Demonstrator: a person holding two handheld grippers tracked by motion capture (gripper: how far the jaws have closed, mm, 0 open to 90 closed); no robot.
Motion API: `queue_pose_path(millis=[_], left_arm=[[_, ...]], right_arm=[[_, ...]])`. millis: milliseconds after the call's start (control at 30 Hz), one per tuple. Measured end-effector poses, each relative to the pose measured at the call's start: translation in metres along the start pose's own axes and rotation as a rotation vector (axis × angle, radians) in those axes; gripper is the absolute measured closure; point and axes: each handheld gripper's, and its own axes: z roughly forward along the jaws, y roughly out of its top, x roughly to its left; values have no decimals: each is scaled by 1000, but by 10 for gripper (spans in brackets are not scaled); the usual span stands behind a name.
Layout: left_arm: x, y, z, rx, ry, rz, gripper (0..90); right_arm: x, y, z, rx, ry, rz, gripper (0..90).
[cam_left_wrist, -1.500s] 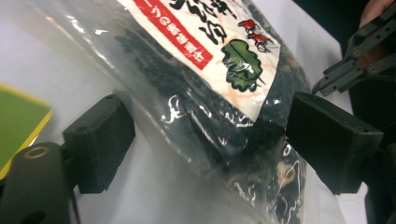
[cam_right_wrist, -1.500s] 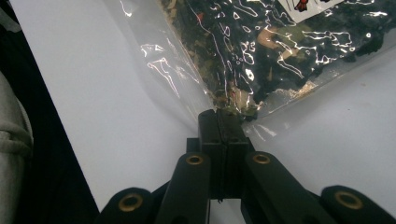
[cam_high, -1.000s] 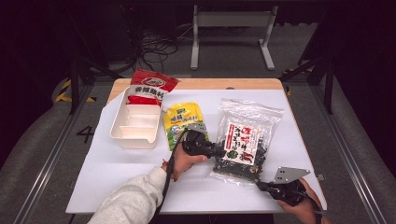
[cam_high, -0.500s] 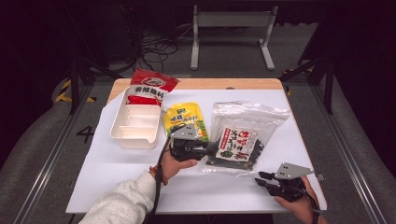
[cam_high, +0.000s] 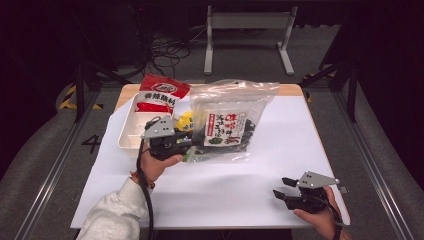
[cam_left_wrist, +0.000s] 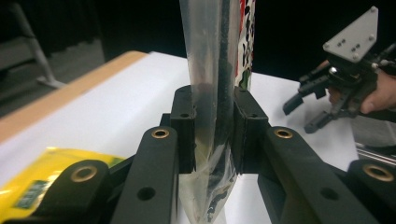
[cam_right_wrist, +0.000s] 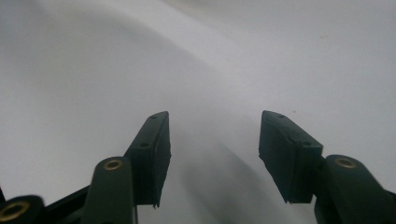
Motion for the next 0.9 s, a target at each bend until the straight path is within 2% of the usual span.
queue_pose_path(millis=[33, 67, 100, 200, 300, 433, 600, 667, 800, 900], left_arm=[[3, 2, -7, -9, 18, 10, 742], [9, 4, -20, -25, 49, 16, 742], [9, 4, -20, -25, 49, 16, 742], [20, 7, -44, -56, 101, 33, 741], [31, 6, -62, -77, 158, 37, 741], [51, -1, -86, -89, 231, 20, 741], [70, -10, -97, -64, 296, 12, 741], [79, -15, -99, -26, 343, 11, 741], [90, -23, -102, -7, 370, 9, 741], [92, -25, -104, -16, 382, 4, 741]], right_arm=[[0, 0, 0, 2, 1, 0, 429], [0, -1, 1, 0, 1, 4, 420], [0, -1, 1, 0, 1, 4, 420], [0, -2, 1, -3, 2, 19, 415], [1, -3, 3, 5, 6, 26, 410], [3, -3, 5, 12, 8, 24, 405], [4, -4, 6, 17, 13, 32, 400], [4, -4, 6, 21, 9, 32, 395], [5, -5, 6, 27, 15, 34, 394], [5, -6, 6, 31, 16, 34, 393]])
